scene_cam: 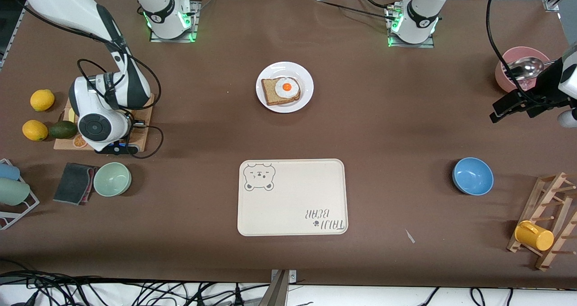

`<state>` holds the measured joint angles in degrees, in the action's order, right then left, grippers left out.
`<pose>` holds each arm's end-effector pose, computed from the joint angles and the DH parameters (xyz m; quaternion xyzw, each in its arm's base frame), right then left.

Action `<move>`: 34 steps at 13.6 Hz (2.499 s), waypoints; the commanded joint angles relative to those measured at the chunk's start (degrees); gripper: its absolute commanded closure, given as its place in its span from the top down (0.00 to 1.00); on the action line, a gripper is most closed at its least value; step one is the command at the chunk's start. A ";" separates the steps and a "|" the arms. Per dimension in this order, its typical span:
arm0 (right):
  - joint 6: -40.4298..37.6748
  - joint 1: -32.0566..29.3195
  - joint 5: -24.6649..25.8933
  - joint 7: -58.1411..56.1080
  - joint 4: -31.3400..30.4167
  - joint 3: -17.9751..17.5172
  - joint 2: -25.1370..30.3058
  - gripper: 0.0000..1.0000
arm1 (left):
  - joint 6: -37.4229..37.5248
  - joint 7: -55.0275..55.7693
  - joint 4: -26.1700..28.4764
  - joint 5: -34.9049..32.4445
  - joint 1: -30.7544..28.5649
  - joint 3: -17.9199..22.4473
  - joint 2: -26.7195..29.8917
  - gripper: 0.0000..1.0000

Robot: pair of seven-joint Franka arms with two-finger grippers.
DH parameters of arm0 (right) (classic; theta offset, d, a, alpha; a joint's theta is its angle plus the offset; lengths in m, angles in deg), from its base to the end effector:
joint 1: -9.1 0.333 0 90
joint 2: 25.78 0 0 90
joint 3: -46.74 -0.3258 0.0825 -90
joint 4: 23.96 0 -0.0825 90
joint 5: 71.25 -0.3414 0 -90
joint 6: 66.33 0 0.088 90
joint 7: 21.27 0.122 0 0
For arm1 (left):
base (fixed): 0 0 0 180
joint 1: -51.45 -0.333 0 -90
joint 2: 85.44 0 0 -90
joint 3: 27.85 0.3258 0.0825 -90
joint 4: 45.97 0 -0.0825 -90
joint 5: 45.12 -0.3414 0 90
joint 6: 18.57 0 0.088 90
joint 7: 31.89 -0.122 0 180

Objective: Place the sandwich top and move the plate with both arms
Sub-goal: 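Lower the right gripper onto the bread slice on the cutting board and grasp it, then carry the bread slice with the right gripper onto the egg on the plate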

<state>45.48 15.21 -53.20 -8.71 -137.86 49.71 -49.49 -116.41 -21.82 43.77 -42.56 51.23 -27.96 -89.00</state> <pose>0.5274 0.0046 0.2569 0.9652 0.0099 -0.1997 0.1683 0.5455 -0.0038 0.6012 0.9948 0.0908 0.0375 0.0256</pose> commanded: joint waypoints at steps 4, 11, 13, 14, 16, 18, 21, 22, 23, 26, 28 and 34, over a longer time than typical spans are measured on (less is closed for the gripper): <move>-13.52 4.79 -0.03 1.84 11.40 -0.24 -1.51 0.00 | 1.24 0.21 -1.41 1.31 -0.13 -0.07 -0.31 1.00; -21.98 16.91 -12.32 16.06 20.73 -0.24 -4.94 0.00 | 1.24 0.21 -1.41 1.22 -0.04 0.02 -0.31 1.00; -21.98 20.86 -15.48 22.03 20.73 -0.24 -5.21 0.00 | 1.24 0.13 -1.41 1.22 -0.04 0.02 -0.31 1.00; -21.98 22.36 -17.15 25.55 20.73 -0.24 -5.29 0.00 | 1.24 -0.05 -1.41 1.22 -0.13 0.02 -0.40 1.00; -21.98 25.35 -22.14 31.44 20.91 -0.24 -5.21 0.00 | 1.24 -0.14 -1.41 1.22 -0.31 0.02 -0.40 1.00; -21.98 28.07 -25.68 37.16 22.13 -0.24 -5.29 0.00 | 1.16 -0.14 -1.41 1.22 -0.13 0.02 -0.40 1.00; -21.37 32.99 -30.24 44.19 23.81 -0.24 -5.29 0.00 | 1.16 -0.14 -1.41 1.22 0.05 0.02 -0.40 1.00; -20.85 34.84 -31.83 46.83 23.81 -0.24 -5.64 0.00 | 1.16 -0.14 -1.41 1.22 -0.04 0.02 -0.40 1.00; -19.62 37.03 -32.02 49.11 23.98 -0.24 -6.08 0.00 | 1.16 -0.22 -1.41 1.22 -0.13 0.02 -0.40 1.00; -14.70 42.48 -32.11 57.99 23.99 -0.24 -8.45 0.00 | 1.16 -0.22 -1.41 1.22 -0.31 0.02 -0.40 1.00; -13.20 46.09 -31.85 62.12 26.60 -0.24 -10.55 0.00 | 1.16 -0.22 -1.41 1.22 -0.31 0.11 -0.40 1.00; -7.93 49.44 -31.23 67.68 28.99 -0.15 -15.84 0.00 | 1.16 -0.22 -1.41 1.22 -0.39 0.11 -0.40 1.00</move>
<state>37.07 63.89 -84.44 57.38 -111.05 48.96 -63.46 -116.41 -21.82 43.75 -42.56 51.09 -27.85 -89.00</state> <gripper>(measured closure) 0.960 0.000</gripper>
